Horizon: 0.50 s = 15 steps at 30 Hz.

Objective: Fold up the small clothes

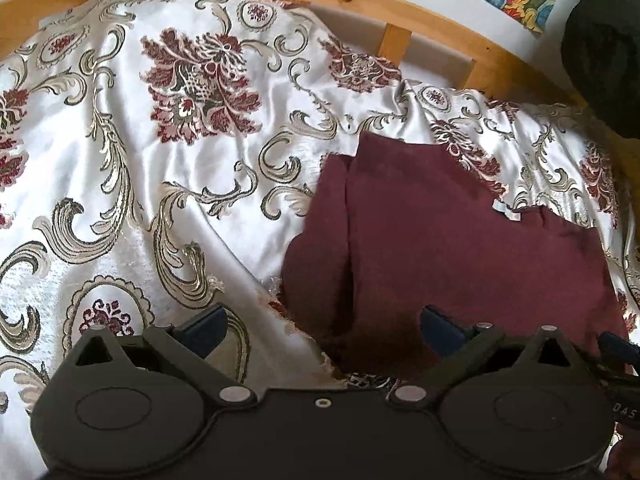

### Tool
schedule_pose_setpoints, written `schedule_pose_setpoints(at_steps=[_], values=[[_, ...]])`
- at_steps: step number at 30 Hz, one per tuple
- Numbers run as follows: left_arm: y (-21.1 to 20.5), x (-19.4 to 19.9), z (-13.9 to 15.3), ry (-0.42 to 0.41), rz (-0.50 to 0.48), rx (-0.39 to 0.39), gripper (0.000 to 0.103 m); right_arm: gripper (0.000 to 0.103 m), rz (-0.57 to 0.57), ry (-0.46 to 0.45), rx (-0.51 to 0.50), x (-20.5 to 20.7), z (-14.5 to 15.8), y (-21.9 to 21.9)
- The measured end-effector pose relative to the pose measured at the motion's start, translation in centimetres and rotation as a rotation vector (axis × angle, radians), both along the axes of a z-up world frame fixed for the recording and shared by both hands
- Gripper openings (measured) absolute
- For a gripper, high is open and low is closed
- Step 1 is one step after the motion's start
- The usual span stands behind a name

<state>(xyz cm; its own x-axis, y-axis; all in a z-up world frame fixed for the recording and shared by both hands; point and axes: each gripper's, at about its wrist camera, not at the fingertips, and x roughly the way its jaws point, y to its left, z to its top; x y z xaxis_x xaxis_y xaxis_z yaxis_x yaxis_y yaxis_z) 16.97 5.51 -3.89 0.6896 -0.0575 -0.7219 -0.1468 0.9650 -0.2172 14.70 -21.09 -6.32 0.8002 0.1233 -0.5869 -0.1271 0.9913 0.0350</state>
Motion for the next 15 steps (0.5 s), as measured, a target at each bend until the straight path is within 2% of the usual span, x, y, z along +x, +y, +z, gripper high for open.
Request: schedule_pose_setpoints(at_steps=[6,11,15], values=[[0.4,0.9,-0.9,0.01,-0.003,-0.022,0.102,0.103,-0.022,-0.033,-0.034,0.1,-1.0,0.8],[0.8,1.4,-0.8,-0.047,0.003,-0.063,0.102,0.103,0.001,-0.012,-0.076,0.7,-2.9,1.7],[0.6,2.2,-0.9,-0.069,-0.019,-0.048,0.102,0.103,-0.001,-0.043,-0.105,0.3,-3.6,2.4]])
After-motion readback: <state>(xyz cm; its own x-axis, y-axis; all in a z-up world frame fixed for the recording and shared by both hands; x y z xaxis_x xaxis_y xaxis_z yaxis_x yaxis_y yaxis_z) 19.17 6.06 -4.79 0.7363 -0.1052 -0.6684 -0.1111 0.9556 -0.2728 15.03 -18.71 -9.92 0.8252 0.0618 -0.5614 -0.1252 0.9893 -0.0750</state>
